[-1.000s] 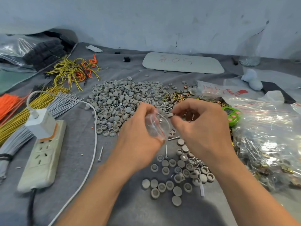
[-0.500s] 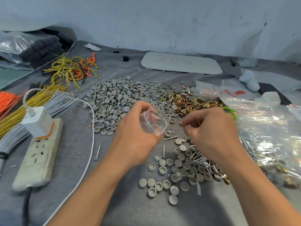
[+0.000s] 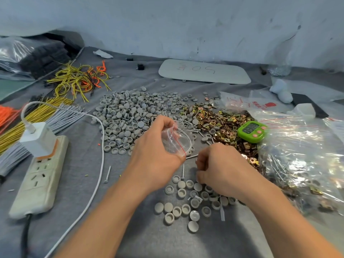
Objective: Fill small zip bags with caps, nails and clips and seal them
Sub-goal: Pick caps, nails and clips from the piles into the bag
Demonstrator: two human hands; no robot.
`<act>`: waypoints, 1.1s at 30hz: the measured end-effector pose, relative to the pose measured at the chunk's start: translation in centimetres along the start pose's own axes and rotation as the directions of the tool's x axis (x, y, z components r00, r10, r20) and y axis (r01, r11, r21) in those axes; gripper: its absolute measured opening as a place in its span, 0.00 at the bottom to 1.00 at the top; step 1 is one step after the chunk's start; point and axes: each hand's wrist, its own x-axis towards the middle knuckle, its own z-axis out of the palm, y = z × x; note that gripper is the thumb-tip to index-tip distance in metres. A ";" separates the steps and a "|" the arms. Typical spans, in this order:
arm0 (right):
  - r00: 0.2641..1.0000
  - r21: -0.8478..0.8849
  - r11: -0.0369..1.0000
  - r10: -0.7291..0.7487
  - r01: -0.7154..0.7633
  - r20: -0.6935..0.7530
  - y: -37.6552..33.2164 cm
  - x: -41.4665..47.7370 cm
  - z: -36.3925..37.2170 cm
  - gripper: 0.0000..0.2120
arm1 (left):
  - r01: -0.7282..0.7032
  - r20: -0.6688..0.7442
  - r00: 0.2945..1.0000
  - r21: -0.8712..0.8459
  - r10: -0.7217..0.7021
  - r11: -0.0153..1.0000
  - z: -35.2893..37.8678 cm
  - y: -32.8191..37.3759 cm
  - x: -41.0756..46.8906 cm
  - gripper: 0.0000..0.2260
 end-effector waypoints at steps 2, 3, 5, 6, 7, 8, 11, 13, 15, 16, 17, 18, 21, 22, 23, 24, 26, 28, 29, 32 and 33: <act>1.000 0.002 1.000 -0.003 0.004 -0.011 0.0 0.0 0.1 0.06 | -0.004 0.003 1.000 0.016 0.004 1.000 0.1 0.0 0.1 0.22; 0.998 -0.002 1.000 -0.014 0.014 -0.055 0.1 -0.1 0.1 0.05 | -0.004 0.003 1.000 0.026 0.004 1.000 0.1 0.0 0.0 0.22; 0.964 0.089 0.995 -0.014 0.039 -0.267 0.2 -0.1 0.0 0.05 | -0.003 0.006 1.000 0.044 0.003 0.999 0.2 0.0 0.0 0.23; 0.921 0.188 0.979 0.001 0.079 -0.391 0.2 -0.1 -0.1 0.05 | -0.002 0.009 1.000 0.048 0.002 0.999 0.3 0.1 0.0 0.23; 0.865 0.287 0.947 0.019 0.145 -0.501 0.2 -0.2 -0.4 0.06 | -0.001 0.013 1.000 0.048 0.001 0.999 0.4 0.1 0.0 0.23; 0.814 0.362 0.904 0.029 0.226 -0.580 0.1 -0.3 -0.7 0.07 | 0.000 0.019 1.000 0.049 -0.001 0.999 0.4 0.2 0.0 0.24; 0.775 0.467 0.788 -0.021 0.402 -0.632 -0.5 -1.0 -1.2 0.06 | -0.008 0.028 1.000 0.038 0.007 0.999 0.7 0.4 0.1 0.25; 0.813 0.502 0.749 -0.084 0.433 -0.576 -1.1 -1.1 -0.9 0.04 | -0.012 0.030 0.999 0.041 0.011 0.999 0.7 0.4 0.0 0.26; 0.829 0.506 0.746 -0.109 0.432 -0.548 -1.3 -0.8 -0.6 0.03 | -0.012 0.034 0.999 0.042 0.011 0.999 0.6 0.4 0.0 0.26; 0.828 0.507 0.749 -0.099 0.427 -0.552 -1.3 -0.7 -0.5 0.04 | -0.013 0.038 0.999 0.033 0.012 0.999 0.6 0.4 0.0 0.26; 0.824 0.509 0.753 -0.077 0.417 -0.562 -1.1 -0.6 -0.6 0.06 | -0.012 0.039 0.999 0.021 0.011 1.000 0.6 0.4 0.0 0.26; 0.819 0.510 0.763 -0.044 0.397 -0.572 -0.8 -0.5 -0.7 0.07 | -0.010 0.036 0.999 0.011 0.009 1.000 0.6 0.5 0.0 0.26; 0.831 0.474 0.847 0.073 0.241 -0.552 0.7 0.2 -1.1 0.08 | 0.000 0.013 1.000 -0.002 0.000 1.000 0.5 0.5 0.1 0.25; 0.848 0.436 0.885 0.101 0.163 -0.521 1.3 0.4 -1.1 0.08 | 0.006 0.007 1.000 -0.006 -0.006 1.000 0.4 0.4 0.1 0.25; 0.869 0.381 0.921 0.120 0.083 -0.480 1.7 0.5 -1.1 0.07 | 0.013 0.004 1.000 -0.008 -0.013 1.000 0.3 0.3 0.1 0.26; 0.893 0.313 0.950 0.132 0.011 -0.431 2.1 0.6 -1.1 0.07 | 0.019 0.004 1.000 -0.010 -0.019 1.000 0.2 0.2 0.1 0.26; 0.931 0.188 0.978 0.150 -0.090 -0.332 2.6 0.7 -1.0 0.05 | 0.025 0.004 1.000 -0.014 -0.025 1.000 0.1 0.2 0.0 0.27; 0.956 0.099 0.985 0.160 -0.139 -0.245 2.5 0.6 -0.8 0.07 | 0.022 0.004 1.000 -0.009 -0.022 1.000 0.2 0.2 0.0 0.27; 0.967 0.060 0.987 0.161 -0.151 -0.200 2.3 0.6 -0.6 0.09 | 0.017 0.003 1.000 -0.005 -0.017 1.000 0.3 0.2 0.1 0.27; 0.981 -0.034 0.989 0.138 -0.144 -0.136 1.7 0.8 -0.1 0.12 | -0.001 -0.004 1.000 0.016 0.001 1.000 0.6 0.3 0.2 0.26; 0.982 -0.050 0.990 0.127 -0.135 -0.138 1.5 0.8 0.1 0.12 | -0.006 -0.003 1.000 0.025 0.006 1.000 0.7 0.2 0.2 0.26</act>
